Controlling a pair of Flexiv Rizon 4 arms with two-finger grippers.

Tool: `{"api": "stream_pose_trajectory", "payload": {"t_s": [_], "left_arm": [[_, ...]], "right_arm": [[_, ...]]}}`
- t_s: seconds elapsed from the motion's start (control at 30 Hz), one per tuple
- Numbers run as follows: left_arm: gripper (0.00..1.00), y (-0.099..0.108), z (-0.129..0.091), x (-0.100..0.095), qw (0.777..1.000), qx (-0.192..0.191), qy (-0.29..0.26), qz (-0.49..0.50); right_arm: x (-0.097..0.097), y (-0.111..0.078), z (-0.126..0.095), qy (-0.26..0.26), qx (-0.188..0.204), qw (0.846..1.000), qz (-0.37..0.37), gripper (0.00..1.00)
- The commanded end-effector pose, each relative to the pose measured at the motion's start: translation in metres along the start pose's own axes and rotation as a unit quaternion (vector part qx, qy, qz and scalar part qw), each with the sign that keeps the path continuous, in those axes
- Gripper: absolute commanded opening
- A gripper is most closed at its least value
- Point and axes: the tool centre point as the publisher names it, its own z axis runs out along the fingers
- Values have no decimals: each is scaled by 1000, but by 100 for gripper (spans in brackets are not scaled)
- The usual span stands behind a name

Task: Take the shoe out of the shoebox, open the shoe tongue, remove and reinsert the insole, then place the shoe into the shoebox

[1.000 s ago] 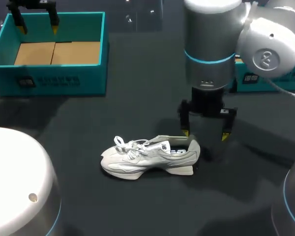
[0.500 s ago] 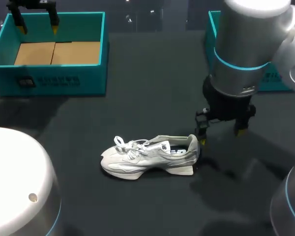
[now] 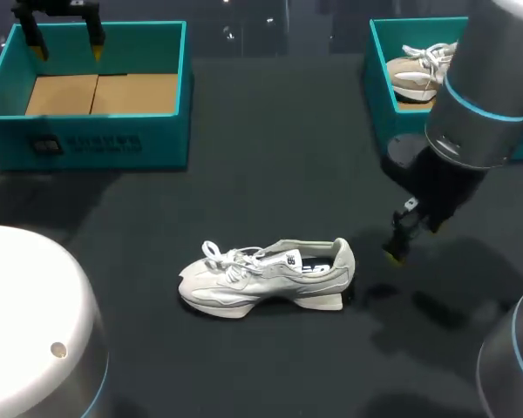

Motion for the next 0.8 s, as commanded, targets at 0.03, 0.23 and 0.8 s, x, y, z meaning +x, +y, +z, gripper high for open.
{"api": "stream_pose_trajectory", "payload": {"t_s": [0.03, 0.23, 0.8], "left_arm": [[100, 0, 0, 0, 1000, 0, 0, 0], [100, 0, 0, 0, 1000, 0, 0, 0], [100, 0, 0, 0, 1000, 0, 0, 0]], "right_arm": [[-5, -16, 3, 105, -114, 976, -152, 100], [-5, -16, 3, 105, -114, 976, -152, 100], [-16, -34, 8, 116, -341, 878, -315, 100]]}}
